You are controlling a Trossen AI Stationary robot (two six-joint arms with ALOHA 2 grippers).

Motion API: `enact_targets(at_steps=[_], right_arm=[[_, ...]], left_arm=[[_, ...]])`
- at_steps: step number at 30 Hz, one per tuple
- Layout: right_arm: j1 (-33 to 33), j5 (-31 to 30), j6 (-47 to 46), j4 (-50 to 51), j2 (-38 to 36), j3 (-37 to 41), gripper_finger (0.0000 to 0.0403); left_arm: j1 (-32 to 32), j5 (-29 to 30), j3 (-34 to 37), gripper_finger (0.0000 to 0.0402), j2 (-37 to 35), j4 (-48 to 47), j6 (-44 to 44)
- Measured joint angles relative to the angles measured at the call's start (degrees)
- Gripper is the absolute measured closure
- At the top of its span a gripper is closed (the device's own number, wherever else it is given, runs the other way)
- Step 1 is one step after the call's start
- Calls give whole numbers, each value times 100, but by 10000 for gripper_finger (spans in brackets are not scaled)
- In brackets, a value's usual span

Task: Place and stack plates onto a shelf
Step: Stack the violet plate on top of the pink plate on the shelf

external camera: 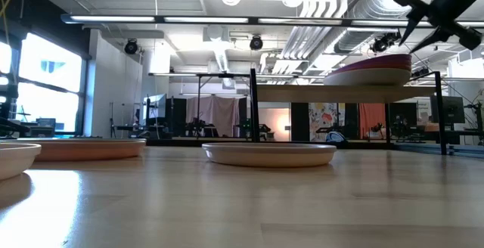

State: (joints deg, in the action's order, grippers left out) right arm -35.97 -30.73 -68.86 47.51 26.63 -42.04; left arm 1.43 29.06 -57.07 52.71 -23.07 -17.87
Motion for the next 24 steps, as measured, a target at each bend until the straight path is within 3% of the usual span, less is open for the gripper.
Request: enact_targets(at_steps=[6,9,18,24], right_arm=[[36,1474,590,-1160,84,-2,292],[260,1878,637,-1841,352,-10,292],[1325,1898,632,-2527,1799,-7,293],[1791,1543,1063,-3340,2249,-22,293]], left_arm=[[-1,0,0,293,2,2,0],[-1,0,0,293,0,0,0],[0,0,0,293,2,0,-3],[-2,0,0,293,0,0,-105]])
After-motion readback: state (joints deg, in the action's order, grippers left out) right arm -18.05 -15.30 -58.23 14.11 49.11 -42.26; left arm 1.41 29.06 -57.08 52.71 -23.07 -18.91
